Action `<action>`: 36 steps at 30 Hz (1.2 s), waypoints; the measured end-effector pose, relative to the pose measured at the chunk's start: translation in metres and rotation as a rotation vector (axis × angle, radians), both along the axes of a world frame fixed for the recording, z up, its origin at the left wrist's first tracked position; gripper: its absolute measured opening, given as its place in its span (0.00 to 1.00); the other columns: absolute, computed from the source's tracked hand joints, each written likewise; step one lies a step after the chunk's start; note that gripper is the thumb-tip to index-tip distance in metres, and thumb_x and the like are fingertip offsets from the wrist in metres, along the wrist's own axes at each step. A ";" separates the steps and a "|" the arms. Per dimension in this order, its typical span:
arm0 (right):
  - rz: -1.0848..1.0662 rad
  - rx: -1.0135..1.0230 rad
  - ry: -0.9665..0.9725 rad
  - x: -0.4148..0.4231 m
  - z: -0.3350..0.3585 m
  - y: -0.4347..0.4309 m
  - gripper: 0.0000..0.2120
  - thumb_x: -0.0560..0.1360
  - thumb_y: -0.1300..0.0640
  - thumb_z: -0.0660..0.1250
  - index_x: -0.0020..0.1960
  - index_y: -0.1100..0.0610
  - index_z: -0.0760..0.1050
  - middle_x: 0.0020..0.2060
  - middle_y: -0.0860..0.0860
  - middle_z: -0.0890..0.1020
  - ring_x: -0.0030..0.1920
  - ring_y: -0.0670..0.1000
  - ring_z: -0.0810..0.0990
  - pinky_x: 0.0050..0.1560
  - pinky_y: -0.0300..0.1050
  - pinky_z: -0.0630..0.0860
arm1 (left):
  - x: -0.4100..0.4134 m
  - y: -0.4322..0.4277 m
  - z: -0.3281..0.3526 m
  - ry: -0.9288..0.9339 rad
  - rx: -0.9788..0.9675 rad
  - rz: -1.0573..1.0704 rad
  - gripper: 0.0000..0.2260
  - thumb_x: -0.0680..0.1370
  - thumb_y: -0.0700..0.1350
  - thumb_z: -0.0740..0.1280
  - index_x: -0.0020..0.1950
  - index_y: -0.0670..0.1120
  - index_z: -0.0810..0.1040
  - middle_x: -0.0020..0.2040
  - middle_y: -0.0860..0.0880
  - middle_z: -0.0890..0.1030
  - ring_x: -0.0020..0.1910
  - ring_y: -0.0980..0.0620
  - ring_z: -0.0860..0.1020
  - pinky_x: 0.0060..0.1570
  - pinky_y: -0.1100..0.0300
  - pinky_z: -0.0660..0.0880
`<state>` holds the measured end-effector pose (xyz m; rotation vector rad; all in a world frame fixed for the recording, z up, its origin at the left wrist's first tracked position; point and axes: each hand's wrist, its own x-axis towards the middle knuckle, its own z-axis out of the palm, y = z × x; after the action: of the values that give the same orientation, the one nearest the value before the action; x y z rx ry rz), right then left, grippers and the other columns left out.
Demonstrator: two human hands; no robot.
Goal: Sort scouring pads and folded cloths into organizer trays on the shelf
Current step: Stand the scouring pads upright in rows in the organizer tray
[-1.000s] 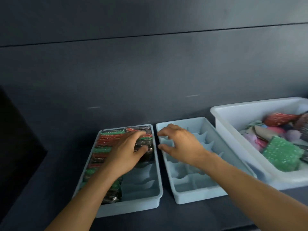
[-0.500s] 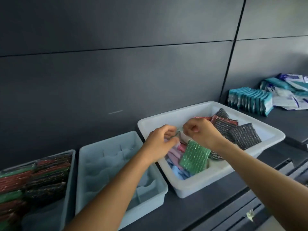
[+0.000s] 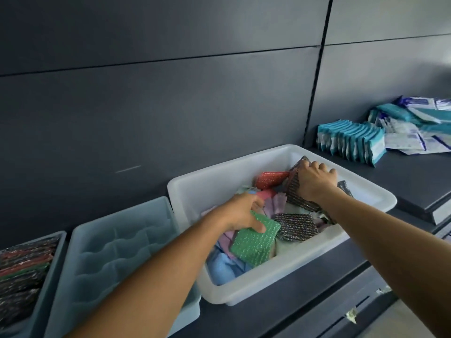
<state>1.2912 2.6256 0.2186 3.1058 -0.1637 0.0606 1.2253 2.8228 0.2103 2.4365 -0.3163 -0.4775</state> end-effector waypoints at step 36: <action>0.827 1.132 -0.028 -0.180 0.048 0.323 0.06 0.74 0.59 0.71 0.43 0.54 0.73 0.37 0.50 0.80 0.38 0.50 0.78 0.46 0.43 0.77 | -0.244 0.334 0.034 -0.717 -0.771 1.183 0.11 0.79 0.45 0.68 0.59 0.45 0.71 0.47 0.54 0.74 0.44 0.58 0.75 0.40 0.59 0.76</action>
<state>1.1114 2.9491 0.2668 3.9018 1.6240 0.0311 0.9809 3.1572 0.2445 1.5369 0.5643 0.8795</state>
